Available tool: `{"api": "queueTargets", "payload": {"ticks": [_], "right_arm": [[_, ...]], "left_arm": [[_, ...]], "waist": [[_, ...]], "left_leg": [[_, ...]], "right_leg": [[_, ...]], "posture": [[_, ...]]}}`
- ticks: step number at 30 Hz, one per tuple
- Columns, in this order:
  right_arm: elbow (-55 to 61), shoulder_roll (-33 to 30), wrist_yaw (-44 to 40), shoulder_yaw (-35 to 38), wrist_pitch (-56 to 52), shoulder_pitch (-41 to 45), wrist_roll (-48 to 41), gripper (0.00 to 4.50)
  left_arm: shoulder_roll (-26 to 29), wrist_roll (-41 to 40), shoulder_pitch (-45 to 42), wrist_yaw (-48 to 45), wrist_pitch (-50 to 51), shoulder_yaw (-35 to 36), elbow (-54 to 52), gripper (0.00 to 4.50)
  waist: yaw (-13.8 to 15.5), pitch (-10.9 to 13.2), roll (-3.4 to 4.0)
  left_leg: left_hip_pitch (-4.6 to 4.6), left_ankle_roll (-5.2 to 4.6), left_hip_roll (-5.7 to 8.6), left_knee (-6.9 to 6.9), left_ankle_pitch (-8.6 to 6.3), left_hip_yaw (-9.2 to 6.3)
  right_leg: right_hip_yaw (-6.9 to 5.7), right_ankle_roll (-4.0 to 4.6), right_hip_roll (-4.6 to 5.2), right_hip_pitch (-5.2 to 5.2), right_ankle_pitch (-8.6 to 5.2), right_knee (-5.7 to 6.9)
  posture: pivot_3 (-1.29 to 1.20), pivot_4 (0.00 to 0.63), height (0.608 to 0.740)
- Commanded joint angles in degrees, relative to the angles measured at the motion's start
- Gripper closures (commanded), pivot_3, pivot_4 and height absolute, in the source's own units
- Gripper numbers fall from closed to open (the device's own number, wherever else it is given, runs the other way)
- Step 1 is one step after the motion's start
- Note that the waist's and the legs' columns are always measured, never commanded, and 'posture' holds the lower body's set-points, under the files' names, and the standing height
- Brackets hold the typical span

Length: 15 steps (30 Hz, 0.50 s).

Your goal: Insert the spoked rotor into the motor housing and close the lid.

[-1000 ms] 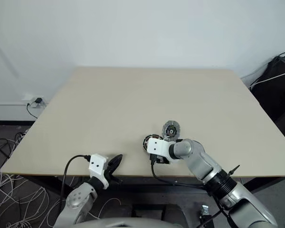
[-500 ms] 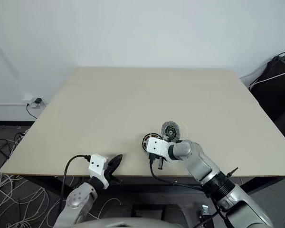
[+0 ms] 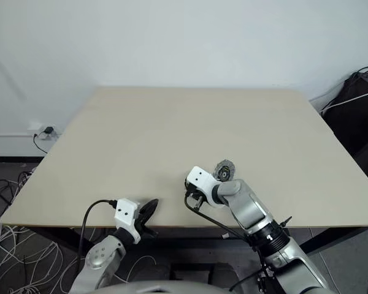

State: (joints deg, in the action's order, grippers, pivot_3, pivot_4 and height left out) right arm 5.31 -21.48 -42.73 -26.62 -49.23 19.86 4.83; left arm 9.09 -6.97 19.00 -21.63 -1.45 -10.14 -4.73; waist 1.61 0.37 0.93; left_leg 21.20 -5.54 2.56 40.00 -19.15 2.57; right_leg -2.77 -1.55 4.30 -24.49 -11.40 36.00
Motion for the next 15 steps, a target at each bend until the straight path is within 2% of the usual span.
{"api": "queueTargets", "payload": {"ticks": [1, 3, 10, 15], "right_arm": [[2.1, 0.4, 1.1, 1.7, -0.1, 1.8, -1.0, 4.43], [1.9, 0.7, 1.1, 1.9, 0.0, 1.9, -1.9, 4.43], [4.2, 2.1, 1.1, 2.6, 0.5, 1.7, -4.9, 2.16], [9.9, 5.1, 2.5, 5.6, -0.9, 1.6, -9.5, 2.16]], "left_arm": [[-0.3, -0.2, -0.6, -0.2, -0.3, -0.3, -1.5, 4.50], [-0.3, -0.2, -0.6, -0.2, -0.3, -0.3, -1.5, 4.50], [-0.2, -0.2, -0.3, -0.1, -0.3, -0.5, -1.8, 4.50], [-0.1, -0.3, -0.1, -0.2, -0.2, -0.5, -2.0, 4.50]], "waist": [[0.0, 0.0, 0.00], [-0.1, 0.0, 0.00], [-0.2, 0.0, 0.01], [-0.2, 0.0, 0.01]], "left_leg": [[0.01, 0.00, 0.00, 0.00, 0.00, 0.00], [0.01, -0.01, 0.01, 0.00, 0.00, 0.00], [0.02, -0.01, 0.01, 0.00, 0.00, 0.00], [0.08, -0.01, 0.01, 0.00, -0.01, 0.00]], "right_leg": [[0.00, 0.00, 0.00, 0.00, 0.00, -0.01], [0.00, 0.00, 0.00, -0.01, 0.00, -0.01], [0.00, 0.00, 0.00, -0.02, 0.00, -0.01], [0.00, -0.01, 0.00, -0.06, 0.00, -0.01]], "posture": [[0.00, 0.000, 0.740], [0.00, 0.000, 0.740], [0.00, 0.000, 0.740], [0.00, 0.000, 0.740]]}}
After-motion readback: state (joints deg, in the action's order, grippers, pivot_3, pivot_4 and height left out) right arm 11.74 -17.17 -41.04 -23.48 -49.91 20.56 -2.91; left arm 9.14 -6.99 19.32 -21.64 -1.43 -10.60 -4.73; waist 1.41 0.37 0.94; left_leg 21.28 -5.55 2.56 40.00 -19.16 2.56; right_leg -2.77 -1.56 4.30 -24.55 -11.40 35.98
